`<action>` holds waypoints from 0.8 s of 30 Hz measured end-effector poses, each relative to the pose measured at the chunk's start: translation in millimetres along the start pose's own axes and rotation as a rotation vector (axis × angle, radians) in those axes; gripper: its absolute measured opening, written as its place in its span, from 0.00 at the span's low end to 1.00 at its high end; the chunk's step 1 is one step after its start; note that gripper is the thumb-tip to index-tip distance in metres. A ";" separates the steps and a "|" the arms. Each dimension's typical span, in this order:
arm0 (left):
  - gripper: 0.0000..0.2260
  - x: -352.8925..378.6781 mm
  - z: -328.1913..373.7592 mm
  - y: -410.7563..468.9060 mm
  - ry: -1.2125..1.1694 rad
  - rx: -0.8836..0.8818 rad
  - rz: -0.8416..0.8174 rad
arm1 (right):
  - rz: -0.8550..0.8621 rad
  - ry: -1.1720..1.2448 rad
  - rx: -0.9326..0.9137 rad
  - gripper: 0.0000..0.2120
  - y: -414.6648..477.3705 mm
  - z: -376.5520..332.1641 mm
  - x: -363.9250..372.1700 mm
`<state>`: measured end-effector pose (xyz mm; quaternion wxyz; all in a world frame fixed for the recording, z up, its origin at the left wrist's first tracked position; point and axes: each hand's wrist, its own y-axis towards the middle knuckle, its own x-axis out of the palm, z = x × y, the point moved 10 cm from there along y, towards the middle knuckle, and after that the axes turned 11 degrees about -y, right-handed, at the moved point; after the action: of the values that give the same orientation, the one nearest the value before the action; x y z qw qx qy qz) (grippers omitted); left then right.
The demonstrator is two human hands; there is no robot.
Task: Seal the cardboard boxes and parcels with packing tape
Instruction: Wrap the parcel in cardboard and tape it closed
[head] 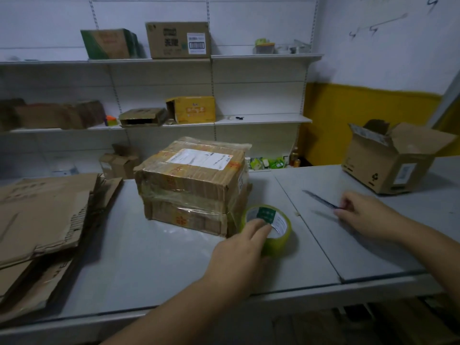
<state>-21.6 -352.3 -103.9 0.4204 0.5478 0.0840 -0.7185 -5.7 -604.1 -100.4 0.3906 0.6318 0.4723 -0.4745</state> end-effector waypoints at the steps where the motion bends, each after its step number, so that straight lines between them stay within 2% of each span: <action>1: 0.22 3.1 0.7 5.0 0.030 -0.011 -0.017 | 0.003 0.106 -0.075 0.03 -2.1 -17.1 -6.2; 5: 0.13 8.0 -1.3 10.6 0.077 -0.002 -0.052 | 0.075 0.231 -0.404 0.09 -14.3 -98.9 -33.7; 10: 0.16 -3.8 6.8 -7.8 0.030 0.191 0.010 | 0.252 0.030 -0.752 0.02 -19.9 -211.2 -53.4; 13: 0.16 -12.4 7.1 -19.3 -0.035 0.242 -0.003 | 0.361 -0.046 -0.952 0.10 -21.0 -267.9 -58.5; 16: 0.13 -25.8 7.6 -34.2 -0.080 0.313 0.017 | 0.319 -0.137 -0.945 0.14 -6.2 -292.6 -44.9; 18: 0.14 -37.6 -0.4 -44.4 -0.130 0.305 0.020 | 0.332 -0.238 -0.904 0.13 1.0 -294.1 -34.5; 21: 0.16 -59.5 -21.4 -60.3 -0.218 0.246 0.017 | 0.583 -0.310 -0.914 0.14 -12.5 -291.7 -39.4; 23: 0.16 -74.5 -34.9 -70.6 -0.247 0.236 0.027 | 0.735 -0.433 -0.828 0.14 -23.1 -292.2 -43.6; 24: 0.17 -82.5 -41.9 -75.0 -0.247 0.233 0.043 | 0.720 -0.520 -0.749 0.15 -22.4 -293.8 -42.7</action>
<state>-40.0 -238.3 -74.8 0.3763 0.5021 -0.0639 -0.7760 36.0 -331.4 11.8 0.8274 0.4342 0.2517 -0.2519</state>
